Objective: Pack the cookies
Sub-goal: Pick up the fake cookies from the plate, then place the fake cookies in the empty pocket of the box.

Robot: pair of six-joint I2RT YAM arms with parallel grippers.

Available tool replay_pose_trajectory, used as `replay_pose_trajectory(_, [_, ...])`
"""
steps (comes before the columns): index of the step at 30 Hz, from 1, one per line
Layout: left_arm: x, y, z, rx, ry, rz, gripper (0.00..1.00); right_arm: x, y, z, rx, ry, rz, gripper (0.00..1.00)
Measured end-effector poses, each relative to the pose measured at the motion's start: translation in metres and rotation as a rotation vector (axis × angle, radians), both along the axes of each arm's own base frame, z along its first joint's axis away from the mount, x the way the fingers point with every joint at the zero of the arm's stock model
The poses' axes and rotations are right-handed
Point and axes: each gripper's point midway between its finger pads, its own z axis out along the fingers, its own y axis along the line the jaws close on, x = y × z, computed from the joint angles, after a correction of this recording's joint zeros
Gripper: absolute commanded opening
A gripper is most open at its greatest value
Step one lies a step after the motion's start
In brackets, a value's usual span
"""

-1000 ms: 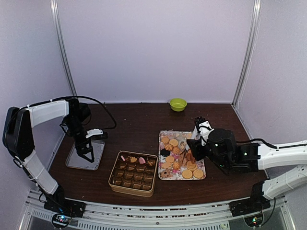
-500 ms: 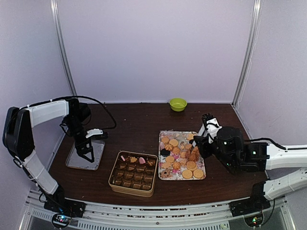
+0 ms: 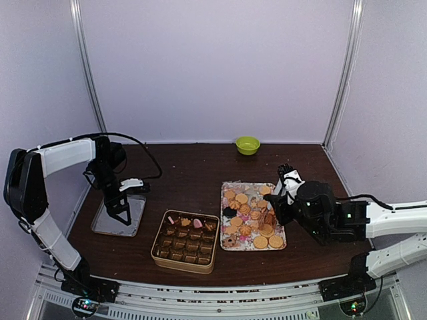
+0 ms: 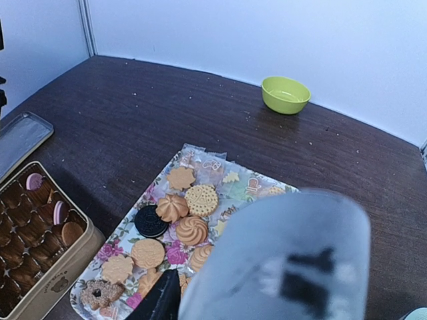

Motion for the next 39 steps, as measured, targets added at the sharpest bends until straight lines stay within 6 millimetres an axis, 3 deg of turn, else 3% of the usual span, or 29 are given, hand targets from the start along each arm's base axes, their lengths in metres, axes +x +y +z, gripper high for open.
replay_pose_trajectory(10, [0.0,0.0,0.002,0.001,0.003,0.0,0.97,-0.002,0.0,-0.015,-0.026,0.02,0.009,0.39])
replay_pose_trajectory(19, [-0.001,0.0,0.002,0.001,0.005,0.0,0.98,-0.003,0.005,-0.014,-0.009,0.017,0.022,0.14])
replay_pose_trajectory(24, [-0.001,0.0,0.002,0.001,0.005,0.0,0.98,-0.004,0.008,-0.01,-0.003,0.013,0.029,0.12])
replay_pose_trajectory(29, [-0.001,0.0,0.002,0.001,0.005,0.0,0.98,-0.005,0.009,0.004,0.025,-0.004,0.035,0.12])
replay_pose_trajectory(33, [-0.001,0.0,0.002,0.001,0.005,0.0,0.98,-0.006,0.016,0.028,0.062,-0.033,0.054,0.13])
replay_pose_trajectory(36, [-0.001,0.0,0.002,0.001,0.005,0.0,0.98,-0.01,0.03,0.052,0.1,-0.057,0.096,0.13])
replay_pose_trajectory(39, [-0.001,0.0,0.002,0.002,0.005,0.0,0.98,-0.013,0.058,0.076,0.134,-0.077,0.159,0.14])
